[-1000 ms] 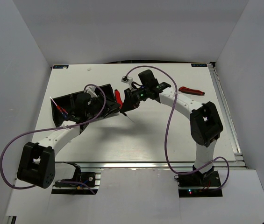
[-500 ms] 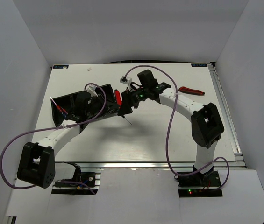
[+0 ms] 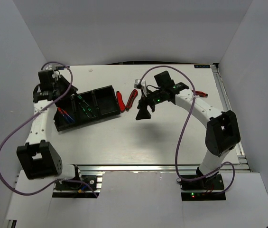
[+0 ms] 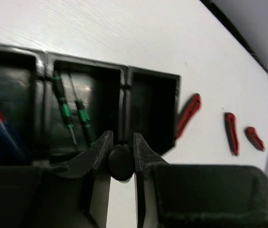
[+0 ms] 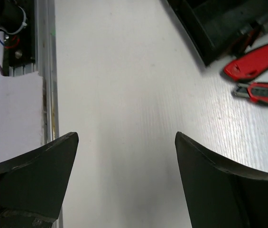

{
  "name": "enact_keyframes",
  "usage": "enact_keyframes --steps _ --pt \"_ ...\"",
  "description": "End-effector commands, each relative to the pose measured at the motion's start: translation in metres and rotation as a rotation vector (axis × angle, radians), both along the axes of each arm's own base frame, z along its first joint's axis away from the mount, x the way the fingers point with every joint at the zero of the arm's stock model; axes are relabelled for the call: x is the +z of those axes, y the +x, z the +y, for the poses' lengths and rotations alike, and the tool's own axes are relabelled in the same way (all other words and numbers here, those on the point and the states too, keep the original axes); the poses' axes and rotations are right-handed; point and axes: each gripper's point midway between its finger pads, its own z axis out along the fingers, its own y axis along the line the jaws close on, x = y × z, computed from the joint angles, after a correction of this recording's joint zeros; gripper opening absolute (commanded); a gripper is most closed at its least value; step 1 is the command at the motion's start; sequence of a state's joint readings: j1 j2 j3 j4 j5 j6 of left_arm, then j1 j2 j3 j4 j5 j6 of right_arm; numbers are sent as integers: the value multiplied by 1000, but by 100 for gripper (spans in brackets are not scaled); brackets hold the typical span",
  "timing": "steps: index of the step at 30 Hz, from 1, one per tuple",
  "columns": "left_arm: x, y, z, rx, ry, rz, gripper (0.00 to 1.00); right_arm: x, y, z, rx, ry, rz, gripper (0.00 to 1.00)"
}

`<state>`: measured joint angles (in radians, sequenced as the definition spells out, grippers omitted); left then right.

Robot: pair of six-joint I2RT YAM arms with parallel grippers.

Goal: Sort the tools into containers

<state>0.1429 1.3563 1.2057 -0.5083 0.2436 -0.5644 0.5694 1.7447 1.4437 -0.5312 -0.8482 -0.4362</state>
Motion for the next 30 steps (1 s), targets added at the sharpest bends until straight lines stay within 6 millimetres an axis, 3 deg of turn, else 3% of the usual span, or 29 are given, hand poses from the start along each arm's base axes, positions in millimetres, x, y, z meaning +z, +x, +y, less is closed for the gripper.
enact_keyframes --steps 1,3,5,6,9,11,14,16,19,21,22,23,24,27,29,30 --pt "-32 1 30 1 123 171 0 6 4 -22 22 5 -91 89" --pt "-28 17 38 11 141 168 0 7 9 -29 0 4 -96 89" --pt "-44 31 42 5 141 203 0 10 17 -38 -31 4 -107 90" --pt "-39 39 43 0 144 189 0 10 22 -41 -46 0 -120 90" --pt "-54 52 44 -16 140 219 0 13 40 -57 -108 -18 -180 89" --pt "-67 56 44 -27 137 246 8 17 50 -64 -136 -32 -237 89" --pt "-75 57 44 -36 134 263 32 35 77 -82 -224 -60 -396 89" --pt "-82 58 43 -39 131 276 42 58 104 -100 -357 -39 -560 89" --pt "-85 57 43 -43 128 284 54 64 133 -128 -605 -41 -622 90" --pt "-83 57 41 -50 121 277 58 53 132 -123 -511 -48 -558 86" --pt "-81 57 40 -53 118 274 60 34 134 -121 -483 -74 -472 82" --pt "-79 56 40 -53 116 269 61 22 123 -121 -458 -100 -372 78" --pt "-76 55 39 -57 115 262 62 28 124 -116 -447 -79 -338 75" --pt "-56 55 27 -93 84 202 63 11 122 -117 -473 -97 -254 74" --pt "-41 50 8 -153 53 153 64 1 123 -118 -497 -119 -209 76" --pt "-37 50 -11 -196 48 137 64 1 125 -118 -506 -124 -196 77"
